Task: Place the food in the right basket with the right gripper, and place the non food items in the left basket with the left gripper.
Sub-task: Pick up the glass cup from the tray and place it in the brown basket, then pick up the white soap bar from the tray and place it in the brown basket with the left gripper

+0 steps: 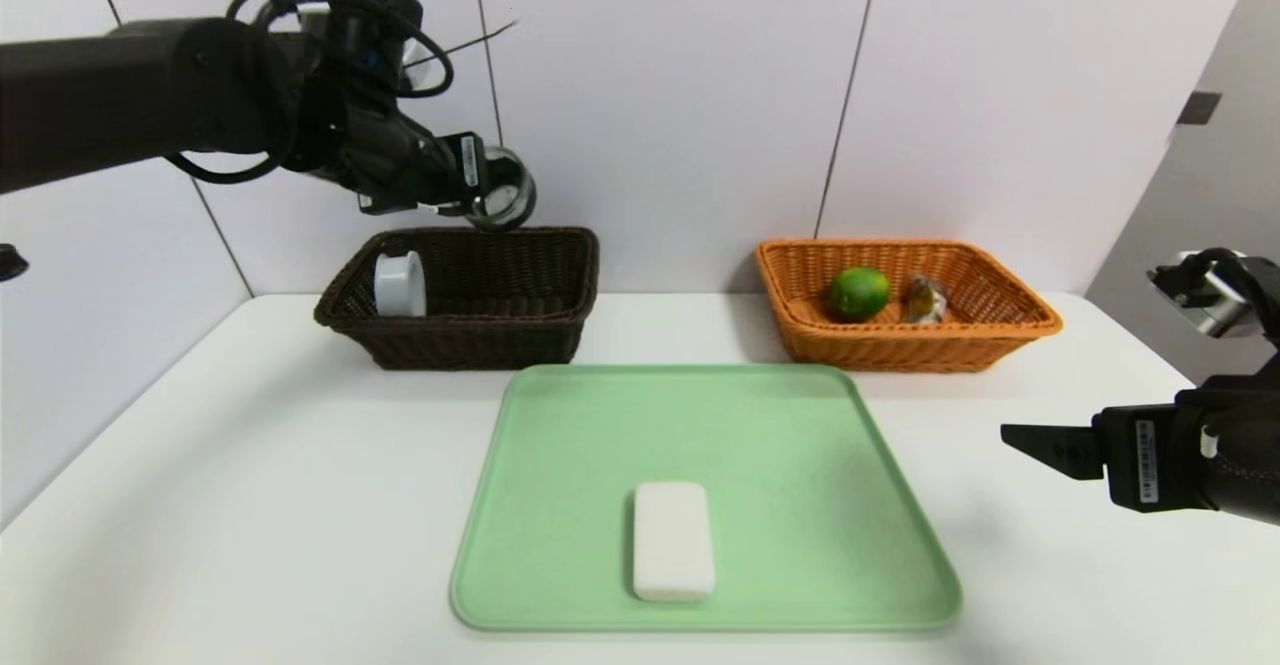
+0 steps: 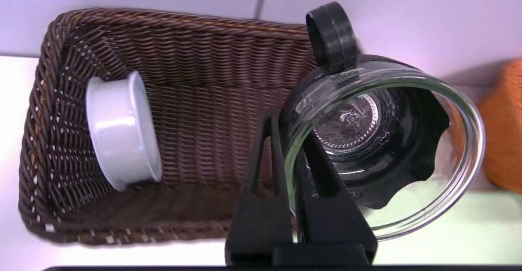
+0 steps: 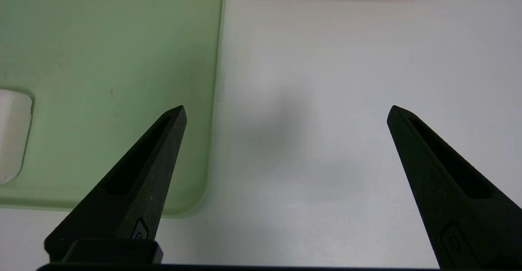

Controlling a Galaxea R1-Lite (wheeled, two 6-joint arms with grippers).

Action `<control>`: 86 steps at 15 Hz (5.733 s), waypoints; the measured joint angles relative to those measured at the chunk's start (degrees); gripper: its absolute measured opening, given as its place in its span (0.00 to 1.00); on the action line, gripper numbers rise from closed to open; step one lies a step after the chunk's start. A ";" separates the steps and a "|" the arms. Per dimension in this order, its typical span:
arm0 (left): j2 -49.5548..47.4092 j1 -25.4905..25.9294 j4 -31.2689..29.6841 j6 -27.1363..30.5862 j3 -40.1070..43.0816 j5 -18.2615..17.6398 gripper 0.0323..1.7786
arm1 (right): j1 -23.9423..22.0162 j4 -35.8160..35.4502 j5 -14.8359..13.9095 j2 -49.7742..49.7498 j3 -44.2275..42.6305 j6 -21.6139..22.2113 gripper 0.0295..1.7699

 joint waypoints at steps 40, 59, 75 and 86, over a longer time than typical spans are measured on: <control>-9.09 -30.67 30.24 -19.77 3.44 2.76 0.93 | -1.66 -11.79 6.89 2.32 -0.63 -2.97 0.96; -6.78 -40.20 13.43 -14.03 20.57 15.69 0.95 | -12.13 -1.77 8.01 5.38 -14.81 -11.51 0.96; 6.12 -40.51 30.35 -34.49 2.56 7.80 0.95 | -12.21 -2.35 8.01 2.60 -9.18 -11.36 0.96; 9.11 -38.86 29.72 -31.40 4.94 7.83 0.95 | -12.58 -2.49 8.13 1.79 -8.08 -10.01 0.96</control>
